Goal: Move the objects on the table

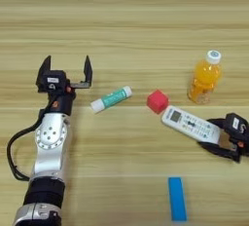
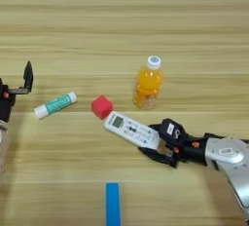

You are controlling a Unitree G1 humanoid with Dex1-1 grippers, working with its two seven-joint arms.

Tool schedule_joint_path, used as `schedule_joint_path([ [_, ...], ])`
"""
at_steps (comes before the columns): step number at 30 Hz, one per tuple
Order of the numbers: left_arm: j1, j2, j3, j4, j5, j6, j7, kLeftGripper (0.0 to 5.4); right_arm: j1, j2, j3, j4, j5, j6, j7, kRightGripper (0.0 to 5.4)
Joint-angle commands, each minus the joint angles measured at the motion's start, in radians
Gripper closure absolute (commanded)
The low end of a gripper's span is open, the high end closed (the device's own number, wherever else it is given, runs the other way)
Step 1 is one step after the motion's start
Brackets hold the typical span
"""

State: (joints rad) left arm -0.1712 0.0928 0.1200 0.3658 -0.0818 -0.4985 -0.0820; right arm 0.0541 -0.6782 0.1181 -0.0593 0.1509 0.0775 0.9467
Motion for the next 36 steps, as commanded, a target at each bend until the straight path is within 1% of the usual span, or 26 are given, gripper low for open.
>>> schedule_joint_path([
  [1,-0.014,0.006,-0.001,0.011,0.009,-0.009,-0.002,0.0,-0.015,-0.021,-0.016,0.025,-0.002,-0.012,0.012,2.46],
  [7,-0.014,0.008,0.0,0.011,0.008,-0.009,-0.004,0.0,-0.019,-0.025,-0.019,0.063,-0.012,-0.022,0.013,2.46],
  [14,-0.014,0.01,0.001,0.012,0.007,-0.009,-0.006,0.0,-0.02,-0.028,-0.014,0.073,-0.013,-0.025,0.016,2.47],
  [15,-0.014,0.01,0.001,0.012,0.007,-0.009,-0.007,0.0,-0.021,-0.028,-0.013,0.073,-0.014,-0.025,0.016,2.18],
  [18,-0.013,0.009,0.001,0.012,0.007,-0.009,-0.007,0.0,-0.021,-0.027,-0.013,0.071,-0.014,-0.025,0.014,1.95],
  [27,-0.014,0.009,0.002,0.013,0.007,-0.009,-0.008,0.0,-0.026,-0.024,-0.018,0.038,-0.014,-0.037,0.003,0.91],
  [30,-0.014,0.01,0.002,0.013,0.007,-0.01,-0.008,0.0,-0.024,-0.024,-0.024,0.016,-0.005,-0.043,0.002,0.56],
  [36,-0.015,0.01,0.003,0.014,0.006,-0.009,-0.009,0.0,-0.02,-0.021,-0.037,-0.023,0.011,-0.055,0.002,0.02],
])
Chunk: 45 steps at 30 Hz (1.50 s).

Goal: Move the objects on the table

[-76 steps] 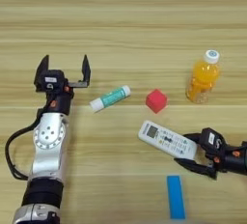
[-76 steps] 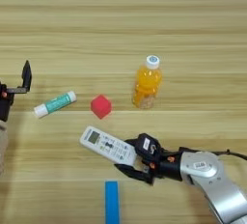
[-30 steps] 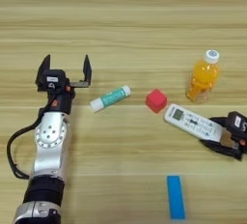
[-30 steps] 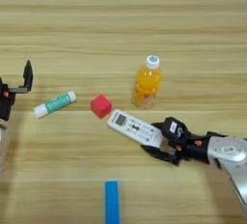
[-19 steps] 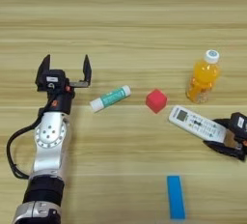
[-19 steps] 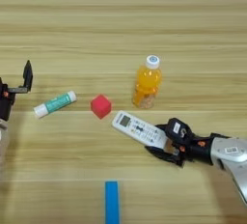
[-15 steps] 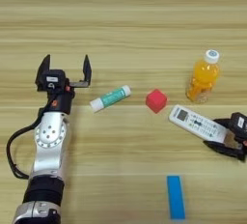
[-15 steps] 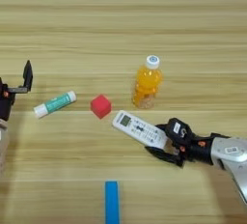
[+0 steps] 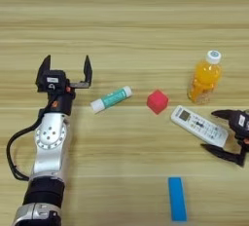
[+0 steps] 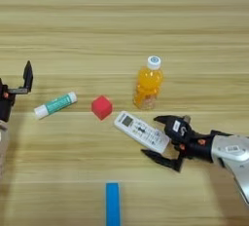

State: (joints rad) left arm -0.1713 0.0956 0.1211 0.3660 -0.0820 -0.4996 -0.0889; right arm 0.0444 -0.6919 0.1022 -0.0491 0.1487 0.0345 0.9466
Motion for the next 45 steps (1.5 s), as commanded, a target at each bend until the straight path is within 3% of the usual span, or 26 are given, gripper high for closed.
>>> schedule_joint_path([
  [1,-0.014,0.008,0.002,0.013,0.006,-0.007,-0.002,0.0,-0.009,-0.006,-0.025,-0.043,0.018,-0.016,0.002,0.02],
  [5,-0.013,0.008,0.002,0.011,0.007,-0.007,-0.002,0.0,-0.006,0.003,-0.047,-0.109,0.075,-0.03,0.022,0.02],
  [8,-0.014,0.007,0.001,0.011,0.008,-0.006,-0.002,0.0,0.008,0.003,-0.048,-0.15,0.153,-0.06,0.086,0.02],
  [19,-0.01,0.004,-0.002,0.001,0.007,-0.001,-0.001,0.0,0.025,-0.055,0.041,-0.16,0.195,-0.098,0.319,0.02],
  [24,-0.009,0.005,-0.001,0.001,0.005,-0.001,-0.002,0.0,0.066,-0.102,0.097,-0.191,0.158,-0.13,0.401,0.02],
  [31,0.001,0.005,-0.002,-0.018,0.004,0.003,-0.002,0.0,0.12,-0.125,0.179,-0.216,0.089,-0.155,0.42,0.02],
  [42,0.007,0.004,-0.002,-0.032,0.003,0.007,-0.002,0.0,0.134,-0.101,0.239,-0.156,-0.046,-0.154,0.322,0.02],
  [45,0.008,0.003,-0.003,-0.034,0.004,0.009,-0.002,0.0,0.133,-0.083,0.239,-0.145,-0.049,-0.161,0.286,0.02],
])
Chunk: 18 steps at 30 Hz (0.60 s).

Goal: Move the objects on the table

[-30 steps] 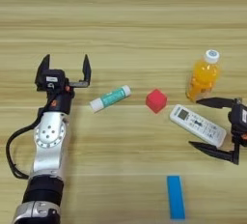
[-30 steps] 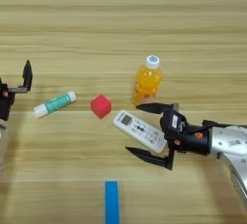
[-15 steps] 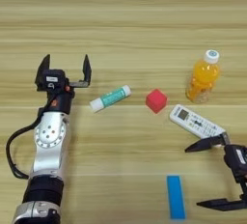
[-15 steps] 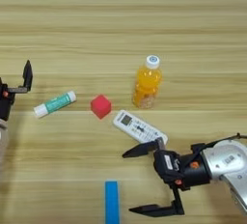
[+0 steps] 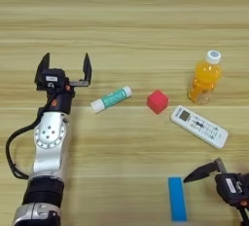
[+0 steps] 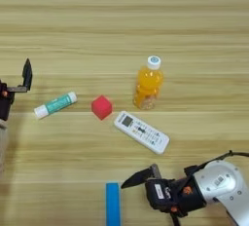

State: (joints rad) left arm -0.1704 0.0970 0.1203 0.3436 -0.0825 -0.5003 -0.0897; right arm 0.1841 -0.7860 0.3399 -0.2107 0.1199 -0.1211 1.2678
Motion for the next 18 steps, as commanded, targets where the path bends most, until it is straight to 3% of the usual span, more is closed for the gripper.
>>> schedule_joint_path([
  [1,0.007,0.002,-0.002,-0.011,0.004,0.009,-0.001,0.0,-0.007,0.017,-0.001,0.016,-0.019,-0.008,-0.046,0.02],
  [18,0.004,0.005,0.001,-0.002,0.001,0.006,-0.005,0.0,-0.024,0.051,0.036,0.029,-0.023,0.035,-0.116,0.02],
])
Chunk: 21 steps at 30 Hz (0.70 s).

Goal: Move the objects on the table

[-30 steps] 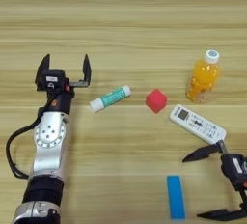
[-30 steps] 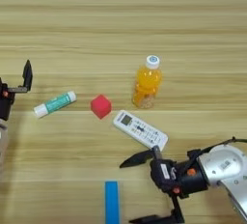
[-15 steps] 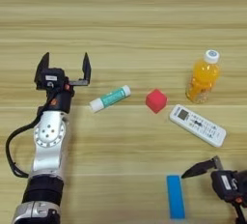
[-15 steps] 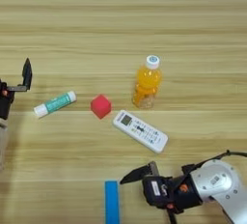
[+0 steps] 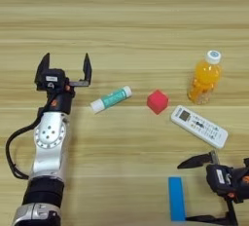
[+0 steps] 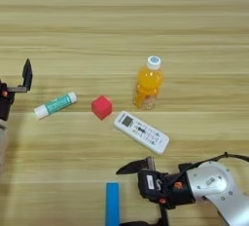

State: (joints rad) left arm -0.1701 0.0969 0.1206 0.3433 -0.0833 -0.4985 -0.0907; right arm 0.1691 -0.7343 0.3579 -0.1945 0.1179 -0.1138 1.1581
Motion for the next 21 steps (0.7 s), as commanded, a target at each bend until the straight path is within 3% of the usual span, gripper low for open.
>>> schedule_joint_path([
  [1,0.003,0.005,0.001,-0.002,0.001,0.005,-0.004,0.0,-0.009,-0.001,0.02,0.012,-0.02,0.029,-0.005,0.02],
  [21,0.009,0.005,0.0,-0.012,0.001,0.009,-0.005,0.0,0.0,-0.037,0.023,-0.017,0.004,0.045,0.025,0.02],
])
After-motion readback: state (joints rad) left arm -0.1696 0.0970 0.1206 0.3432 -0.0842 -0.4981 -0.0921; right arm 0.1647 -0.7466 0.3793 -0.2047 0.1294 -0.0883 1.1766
